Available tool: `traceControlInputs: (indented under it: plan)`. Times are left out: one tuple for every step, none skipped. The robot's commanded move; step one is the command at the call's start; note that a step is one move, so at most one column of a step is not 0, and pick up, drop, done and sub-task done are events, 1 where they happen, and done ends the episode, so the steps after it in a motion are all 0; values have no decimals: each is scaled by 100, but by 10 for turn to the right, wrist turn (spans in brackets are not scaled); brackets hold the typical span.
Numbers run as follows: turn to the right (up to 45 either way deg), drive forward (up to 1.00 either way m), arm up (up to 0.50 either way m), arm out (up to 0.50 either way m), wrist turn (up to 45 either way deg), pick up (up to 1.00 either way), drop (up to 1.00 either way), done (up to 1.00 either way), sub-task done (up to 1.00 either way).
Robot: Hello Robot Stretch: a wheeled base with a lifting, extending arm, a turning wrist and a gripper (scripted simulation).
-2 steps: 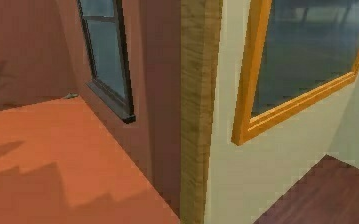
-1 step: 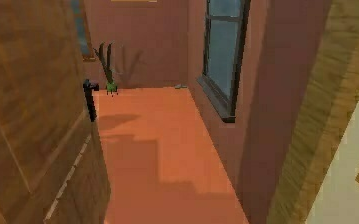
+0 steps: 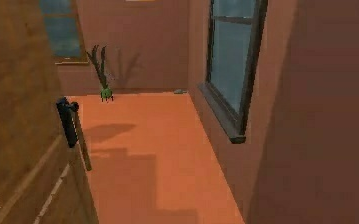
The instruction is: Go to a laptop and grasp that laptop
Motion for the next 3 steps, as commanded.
traceControlInputs:
  plan:
    - [-90, 0, 0, 0, 0, 0, 0, 0, 0]
    - [0, 100, 0, 0, 0, 0, 0, 0, 0]
    - [-30, 0, 0, 0, 0, 0, 0, 0, 0]
